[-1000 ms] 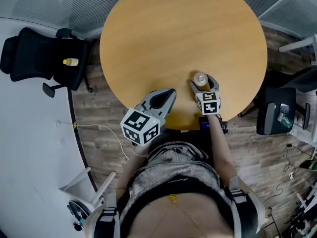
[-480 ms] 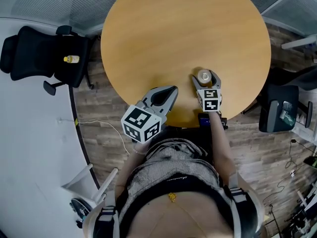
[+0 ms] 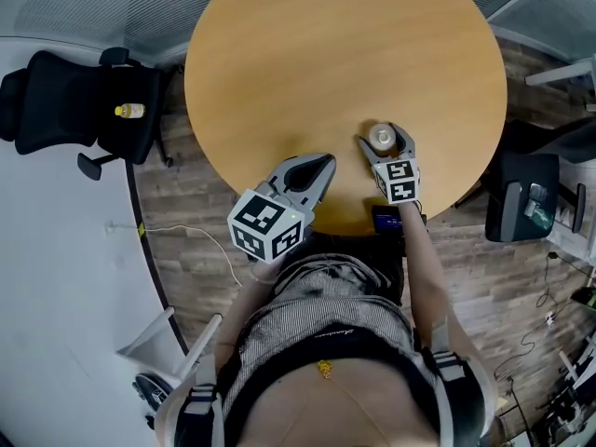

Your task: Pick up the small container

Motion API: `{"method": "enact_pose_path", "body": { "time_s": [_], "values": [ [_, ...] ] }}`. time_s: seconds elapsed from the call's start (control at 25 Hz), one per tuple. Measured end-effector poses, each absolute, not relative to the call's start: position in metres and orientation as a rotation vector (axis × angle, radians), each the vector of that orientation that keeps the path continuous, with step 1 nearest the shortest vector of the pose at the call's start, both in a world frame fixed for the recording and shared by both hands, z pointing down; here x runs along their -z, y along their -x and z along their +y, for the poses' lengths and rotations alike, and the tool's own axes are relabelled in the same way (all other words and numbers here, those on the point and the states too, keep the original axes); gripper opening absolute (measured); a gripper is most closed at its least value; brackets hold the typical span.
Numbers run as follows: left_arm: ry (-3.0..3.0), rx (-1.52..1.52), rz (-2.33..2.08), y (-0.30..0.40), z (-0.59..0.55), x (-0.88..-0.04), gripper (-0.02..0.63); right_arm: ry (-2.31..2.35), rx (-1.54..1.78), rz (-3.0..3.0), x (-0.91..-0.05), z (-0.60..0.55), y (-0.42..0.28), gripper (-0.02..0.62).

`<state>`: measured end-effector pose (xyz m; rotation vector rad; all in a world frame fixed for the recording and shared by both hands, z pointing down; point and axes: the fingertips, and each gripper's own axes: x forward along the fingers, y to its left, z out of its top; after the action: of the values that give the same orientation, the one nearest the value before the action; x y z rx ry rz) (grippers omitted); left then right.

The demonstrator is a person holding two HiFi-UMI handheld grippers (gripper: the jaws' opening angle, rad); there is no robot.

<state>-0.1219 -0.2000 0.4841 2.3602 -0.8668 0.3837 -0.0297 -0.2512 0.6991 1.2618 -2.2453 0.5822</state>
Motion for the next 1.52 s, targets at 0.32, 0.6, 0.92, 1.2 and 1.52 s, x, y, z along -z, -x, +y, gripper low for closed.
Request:
{"method": "enact_pose_path", "body": {
  "time_s": [0.32, 0.6, 0.92, 1.2, 1.52],
  "values": [
    [-2.372, -0.363, -0.857, 0.117, -0.203, -0.481, 0.005, -1.172, -0.57, -2.259, -0.704, -0.248, 0.031, 0.339],
    [-2.373, -0.358, -0.852, 0.112, -0.202, -0.481, 0.005, -1.149, -0.561, -2.271, -0.705, -0.248, 0.031, 0.339],
    [-2.379, -0.346, -0.864, 0.112, -0.198, -0.477, 0.005, -1.11, -0.512, -2.3, -0.7, -0.248, 0.034, 0.339],
    [-2.381, -0.333, -0.886, 0.111, -0.193, -0.473, 0.005, -1.058, -0.512, -2.314, -0.699, -0.24, 0.035, 0.341],
    [-2.374, -0.324, -0.912, 0.109, -0.189, -0.47, 0.005, -1.014, -0.539, -2.378, -0.68, -0.234, 0.036, 0.341]
  ]
}}
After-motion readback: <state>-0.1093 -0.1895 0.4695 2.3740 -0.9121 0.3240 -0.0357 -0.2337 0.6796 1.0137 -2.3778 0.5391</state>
